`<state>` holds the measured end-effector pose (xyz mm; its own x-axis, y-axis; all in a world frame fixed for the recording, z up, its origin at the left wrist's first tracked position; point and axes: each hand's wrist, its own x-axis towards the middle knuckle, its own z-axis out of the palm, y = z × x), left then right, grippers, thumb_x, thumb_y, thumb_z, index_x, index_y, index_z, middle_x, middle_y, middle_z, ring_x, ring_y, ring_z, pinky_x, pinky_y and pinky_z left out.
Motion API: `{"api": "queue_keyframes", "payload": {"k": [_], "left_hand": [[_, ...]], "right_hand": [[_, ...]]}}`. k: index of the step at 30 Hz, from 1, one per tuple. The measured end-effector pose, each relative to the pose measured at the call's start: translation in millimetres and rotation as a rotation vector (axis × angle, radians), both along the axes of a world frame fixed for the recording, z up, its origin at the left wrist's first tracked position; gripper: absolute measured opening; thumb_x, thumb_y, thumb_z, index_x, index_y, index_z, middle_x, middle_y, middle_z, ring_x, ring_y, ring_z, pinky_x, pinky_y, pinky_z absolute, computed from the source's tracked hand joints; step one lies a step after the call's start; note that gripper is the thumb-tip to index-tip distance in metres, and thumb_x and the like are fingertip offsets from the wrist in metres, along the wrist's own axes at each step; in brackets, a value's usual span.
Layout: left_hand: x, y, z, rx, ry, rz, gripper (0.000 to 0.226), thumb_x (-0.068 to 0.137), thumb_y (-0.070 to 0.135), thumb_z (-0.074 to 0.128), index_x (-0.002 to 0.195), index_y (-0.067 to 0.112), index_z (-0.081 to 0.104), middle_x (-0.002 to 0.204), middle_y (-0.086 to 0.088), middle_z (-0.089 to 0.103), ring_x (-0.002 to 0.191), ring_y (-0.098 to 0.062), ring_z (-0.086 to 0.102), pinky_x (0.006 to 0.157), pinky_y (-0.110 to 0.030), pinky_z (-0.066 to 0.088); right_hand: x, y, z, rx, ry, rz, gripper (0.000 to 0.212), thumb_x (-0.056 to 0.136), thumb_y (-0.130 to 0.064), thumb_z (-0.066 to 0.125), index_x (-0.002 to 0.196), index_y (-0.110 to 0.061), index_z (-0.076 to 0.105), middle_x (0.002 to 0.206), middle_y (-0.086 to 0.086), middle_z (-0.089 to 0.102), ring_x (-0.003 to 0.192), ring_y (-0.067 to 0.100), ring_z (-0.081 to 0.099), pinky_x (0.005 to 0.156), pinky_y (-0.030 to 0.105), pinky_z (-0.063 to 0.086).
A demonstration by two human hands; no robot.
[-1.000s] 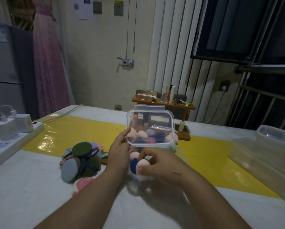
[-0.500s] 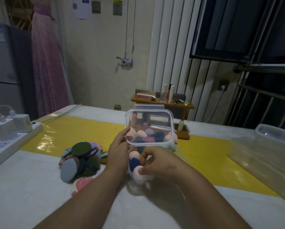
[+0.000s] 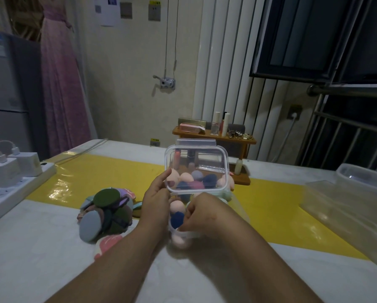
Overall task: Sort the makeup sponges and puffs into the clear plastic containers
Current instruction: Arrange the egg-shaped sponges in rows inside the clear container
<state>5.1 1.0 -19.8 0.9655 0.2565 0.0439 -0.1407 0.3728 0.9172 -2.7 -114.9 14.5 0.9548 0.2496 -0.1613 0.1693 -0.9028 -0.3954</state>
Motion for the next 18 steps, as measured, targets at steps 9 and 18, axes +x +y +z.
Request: {"api": "queue_keyframes", "payload": {"k": [9, 18], "left_hand": [[2, 2, -2, 0.029, -0.001, -0.018, 0.049, 0.095, -0.003, 0.04, 0.116, 0.035, 0.065, 0.115, 0.001, 0.07, 0.097, -0.021, 0.07, 0.07, -0.031, 0.059], [4, 3, -4, 0.022, 0.009, -0.006, 0.053, 0.094, -0.005, 0.036, 0.121, 0.031, 0.065, 0.12, -0.006, 0.067, 0.103, -0.028, 0.068, 0.076, -0.037, 0.058]], "right_hand": [[-9, -12, 0, 0.196, -0.035, 0.084, 0.021, 0.086, -0.033, 0.068, 0.096, -0.018, 0.079, 0.085, -0.002, 0.069, 0.08, 0.013, 0.06, 0.066, 0.027, 0.049], [-10, -34, 13, 0.691, -0.212, 0.065, 0.013, 0.088, -0.02, 0.07, 0.079, -0.016, 0.078, 0.068, -0.006, 0.068, 0.065, 0.002, 0.061, 0.064, 0.021, 0.052]]}}
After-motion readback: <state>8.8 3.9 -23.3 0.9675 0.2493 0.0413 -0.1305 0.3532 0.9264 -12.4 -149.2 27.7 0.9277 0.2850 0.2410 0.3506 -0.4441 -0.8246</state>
